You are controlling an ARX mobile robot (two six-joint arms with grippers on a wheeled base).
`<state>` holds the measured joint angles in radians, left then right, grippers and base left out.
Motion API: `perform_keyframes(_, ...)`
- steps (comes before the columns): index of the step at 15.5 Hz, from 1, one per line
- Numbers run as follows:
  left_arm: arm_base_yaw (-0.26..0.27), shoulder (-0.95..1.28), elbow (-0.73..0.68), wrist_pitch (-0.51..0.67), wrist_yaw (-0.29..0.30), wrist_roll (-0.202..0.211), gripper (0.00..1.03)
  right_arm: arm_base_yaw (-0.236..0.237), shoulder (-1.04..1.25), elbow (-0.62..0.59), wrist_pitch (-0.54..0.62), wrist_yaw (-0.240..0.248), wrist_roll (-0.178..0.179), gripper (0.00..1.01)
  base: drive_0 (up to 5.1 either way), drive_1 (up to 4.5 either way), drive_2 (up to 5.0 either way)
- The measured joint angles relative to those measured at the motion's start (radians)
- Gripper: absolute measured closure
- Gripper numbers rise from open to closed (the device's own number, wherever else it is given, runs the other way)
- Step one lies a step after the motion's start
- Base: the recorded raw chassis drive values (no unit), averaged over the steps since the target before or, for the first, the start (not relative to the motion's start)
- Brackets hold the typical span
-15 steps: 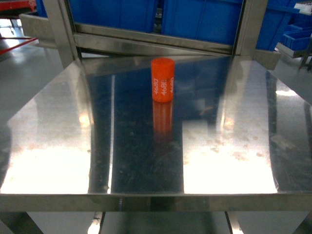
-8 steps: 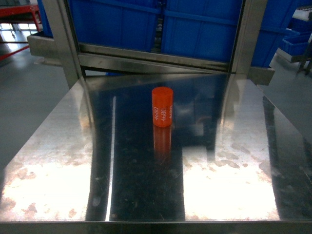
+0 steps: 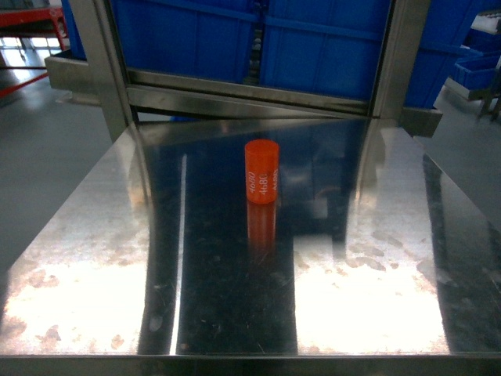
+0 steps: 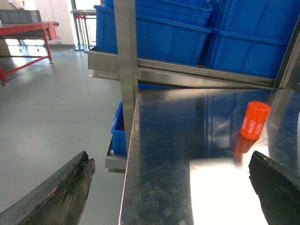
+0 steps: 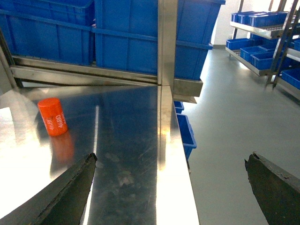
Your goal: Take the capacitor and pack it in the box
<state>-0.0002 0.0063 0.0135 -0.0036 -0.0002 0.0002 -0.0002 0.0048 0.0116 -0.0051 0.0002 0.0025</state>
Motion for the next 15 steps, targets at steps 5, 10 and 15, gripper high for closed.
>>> perform_keyframes(5,-0.021,0.193,0.01,0.148,0.07,-0.046,0.05,0.0,0.0,0.0,0.0,0.0,0.0,0.03,0.0,0.0,0.0)
perform_keyframes(10,-0.111,0.9,0.169,0.749,-0.07,-0.072,0.05,0.0,0.0,0.0,0.0,0.0,0.0,0.03,0.0,0.0,0.0)
perform_keyframes(15,-0.31,1.684,0.652,0.905,-0.146,-0.08,0.05,0.0,0.0,0.0,0.0,0.0,0.0,0.03,0.0,0.0,0.0)
